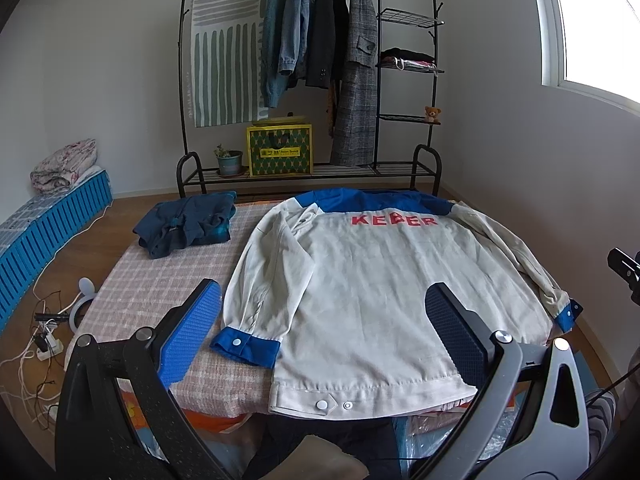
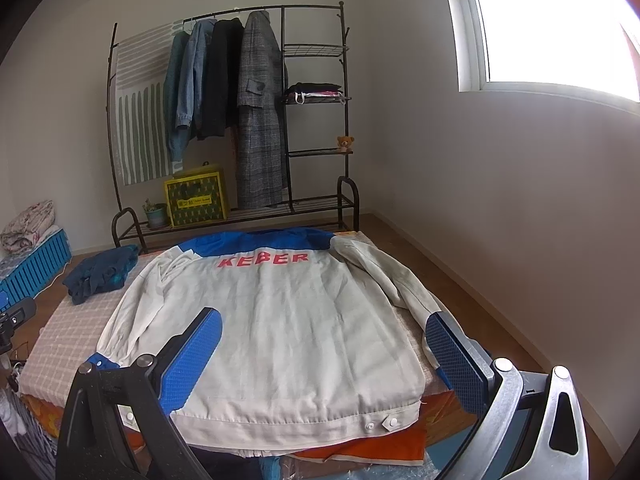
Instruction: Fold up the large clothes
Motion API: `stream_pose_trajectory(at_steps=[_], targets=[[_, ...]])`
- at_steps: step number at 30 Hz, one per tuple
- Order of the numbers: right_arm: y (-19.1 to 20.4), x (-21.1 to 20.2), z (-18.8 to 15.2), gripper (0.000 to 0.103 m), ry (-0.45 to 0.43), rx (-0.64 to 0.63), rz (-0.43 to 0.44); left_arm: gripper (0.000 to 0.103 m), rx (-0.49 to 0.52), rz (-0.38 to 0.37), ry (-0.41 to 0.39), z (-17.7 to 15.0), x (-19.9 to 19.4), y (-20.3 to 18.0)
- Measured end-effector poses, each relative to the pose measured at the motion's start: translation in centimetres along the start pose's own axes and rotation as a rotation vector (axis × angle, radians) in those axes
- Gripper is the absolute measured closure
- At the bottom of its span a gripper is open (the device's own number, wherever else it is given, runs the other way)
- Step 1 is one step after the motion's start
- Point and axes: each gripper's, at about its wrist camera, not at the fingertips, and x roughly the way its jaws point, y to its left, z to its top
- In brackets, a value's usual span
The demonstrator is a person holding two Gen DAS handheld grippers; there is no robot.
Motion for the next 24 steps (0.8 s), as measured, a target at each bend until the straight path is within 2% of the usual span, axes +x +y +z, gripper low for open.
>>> stream_pose_trajectory(at_steps=[24], targets=[[0.99,-0.1,0.0,0.0,-0.006,-0.005,0.008,0.0,-0.002,-0.005,-0.003,-0.17,-0.04,0.3]])
